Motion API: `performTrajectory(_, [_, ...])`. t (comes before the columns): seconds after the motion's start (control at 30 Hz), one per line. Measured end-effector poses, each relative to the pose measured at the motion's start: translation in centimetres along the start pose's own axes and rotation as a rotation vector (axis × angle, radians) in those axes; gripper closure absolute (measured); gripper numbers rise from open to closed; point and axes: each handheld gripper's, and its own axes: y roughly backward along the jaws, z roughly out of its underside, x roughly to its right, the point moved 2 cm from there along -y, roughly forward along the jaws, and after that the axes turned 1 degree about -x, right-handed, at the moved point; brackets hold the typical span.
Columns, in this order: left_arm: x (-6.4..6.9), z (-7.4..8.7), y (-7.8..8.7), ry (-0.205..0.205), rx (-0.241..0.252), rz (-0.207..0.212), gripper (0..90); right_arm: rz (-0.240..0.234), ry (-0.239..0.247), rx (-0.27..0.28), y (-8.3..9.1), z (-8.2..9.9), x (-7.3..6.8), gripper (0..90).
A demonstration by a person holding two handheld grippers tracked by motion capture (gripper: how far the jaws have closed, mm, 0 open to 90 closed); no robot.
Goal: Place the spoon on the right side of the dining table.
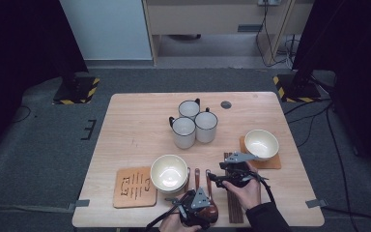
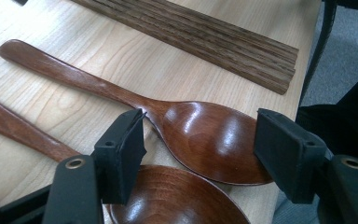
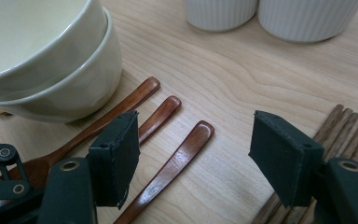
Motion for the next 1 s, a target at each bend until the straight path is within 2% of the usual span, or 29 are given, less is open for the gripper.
performTrajectory(0.27, [0.0,0.1,-0.1,-0.017,-0.007,-0.006,31.7,-0.018,-0.01,-0.028,-0.7,0.3,-0.2,33.4])
performTrajectory(0.53, [0.1,0.2,-0.3,-0.032,-0.013,-0.003,31.0,-0.06,-0.02,-0.06,-1.4,0.6,-0.4,35.7])
performTrajectory(0.77, [0.2,0.3,-0.3,-0.036,-0.013,-0.002,30.9,-0.095,-0.023,-0.087,-2.1,0.9,-0.6,38.0])
performTrajectory(1.0, [0.2,0.4,-0.3,-0.034,-0.013,0.0,30.8,-0.106,-0.023,-0.105,-2.5,1.1,-0.7,42.3])
